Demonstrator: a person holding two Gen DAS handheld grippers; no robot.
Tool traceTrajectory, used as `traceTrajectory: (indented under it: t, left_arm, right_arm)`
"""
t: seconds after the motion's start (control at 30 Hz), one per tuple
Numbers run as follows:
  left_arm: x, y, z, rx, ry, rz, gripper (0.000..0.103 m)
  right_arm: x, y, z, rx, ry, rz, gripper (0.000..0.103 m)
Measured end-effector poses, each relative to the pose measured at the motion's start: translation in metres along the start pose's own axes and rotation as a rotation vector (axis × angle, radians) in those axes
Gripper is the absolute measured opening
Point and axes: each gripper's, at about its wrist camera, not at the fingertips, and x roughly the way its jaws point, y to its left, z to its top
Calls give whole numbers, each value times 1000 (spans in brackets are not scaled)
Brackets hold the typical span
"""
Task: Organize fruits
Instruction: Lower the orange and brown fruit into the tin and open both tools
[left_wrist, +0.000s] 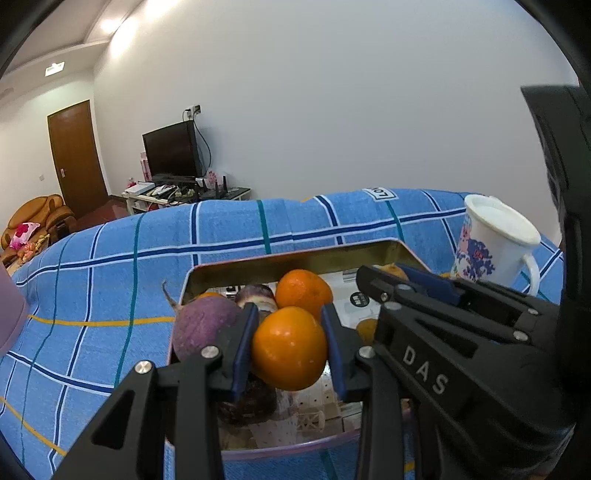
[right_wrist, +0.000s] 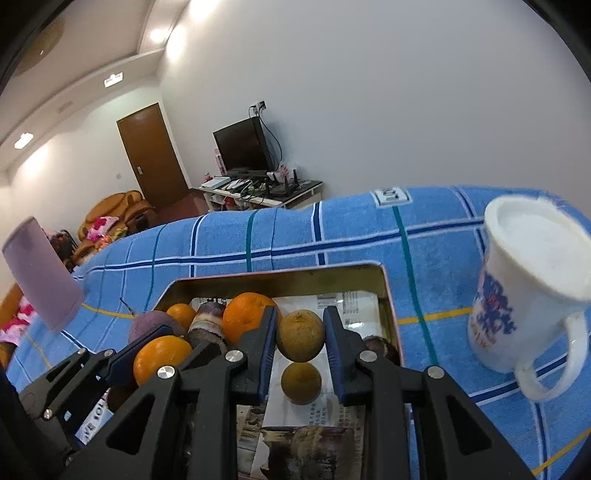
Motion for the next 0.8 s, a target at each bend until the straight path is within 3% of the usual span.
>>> traceTrajectory:
  t: [0.07,0.2,0.3,0.37,0.43,0.47,0.53,0.73,0.8]
  left_arm:
    - [0,1,-1,-3,-1,3,39]
    - [-1,1,-1,-4,-5,-5,40]
    - [-2,-1,-2,2,-7,-40,55]
    - [-7,-4,-2,11,-24,-77,75]
    - [-15,-5,-3,12,-64,8,100]
    - [-21,-6,-3,14,-100,52,103]
    - [-31,-1,-3,2,-160,65,103]
    - [-33,14,-3,-61,-165,116,103]
    - [-32,16,-4,-66,-176,154,103]
  right_arm:
    - [3,-5,-1,35,13,39,29]
    - [0,-5,-3,38,1,65,44]
    - [-4,-5,-3,47,-15,76,59]
    - [-10,-5,-2,51,-44,75,65]
    - [-20,-5,-1,48,-91,55,66]
    - [-24,-5,-1,45,-115,39,66]
    - [-32,-5,0,39,-159,8,67]
    - [-53,1,-4,12,-303,-100,71]
    - [-62,4,-7,-11,-377,-162,83]
